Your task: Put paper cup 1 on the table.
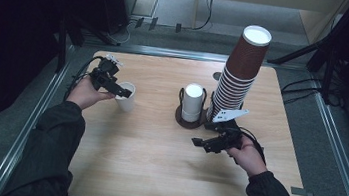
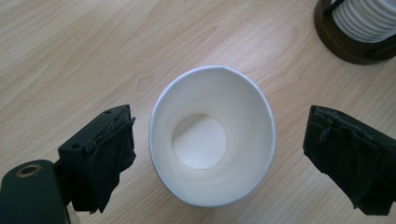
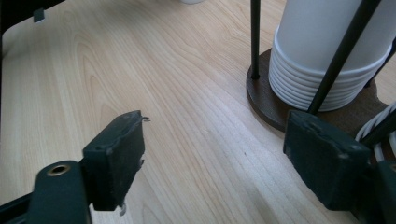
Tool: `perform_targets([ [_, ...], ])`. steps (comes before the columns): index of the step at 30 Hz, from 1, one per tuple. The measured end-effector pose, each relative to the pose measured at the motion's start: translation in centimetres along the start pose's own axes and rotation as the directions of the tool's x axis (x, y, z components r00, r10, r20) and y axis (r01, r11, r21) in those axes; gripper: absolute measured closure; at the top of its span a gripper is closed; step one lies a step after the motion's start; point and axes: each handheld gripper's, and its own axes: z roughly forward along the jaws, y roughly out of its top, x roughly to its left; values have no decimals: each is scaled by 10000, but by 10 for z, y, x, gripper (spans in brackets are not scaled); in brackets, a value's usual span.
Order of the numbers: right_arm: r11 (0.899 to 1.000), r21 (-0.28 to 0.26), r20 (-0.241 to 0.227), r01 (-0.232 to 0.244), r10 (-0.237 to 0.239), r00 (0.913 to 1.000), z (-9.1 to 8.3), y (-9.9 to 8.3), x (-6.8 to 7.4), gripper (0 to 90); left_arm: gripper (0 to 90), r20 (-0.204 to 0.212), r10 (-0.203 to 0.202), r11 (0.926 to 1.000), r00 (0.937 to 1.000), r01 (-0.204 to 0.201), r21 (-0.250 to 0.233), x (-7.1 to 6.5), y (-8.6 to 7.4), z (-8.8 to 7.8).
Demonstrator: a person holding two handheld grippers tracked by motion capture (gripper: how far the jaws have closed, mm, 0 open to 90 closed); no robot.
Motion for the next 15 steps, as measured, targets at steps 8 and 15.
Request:
perform_targets([
  [8,9999,-31,-8,98,-98,10000,-4,0,-2,231,90,500,300,9974,9983,-266,-675,-17,7,-23],
  [15,9986,-338,338,405,-393,9987,-12,0,1,231,127,863,714,9932,9937,-628,-978,-39,4,-28],
])
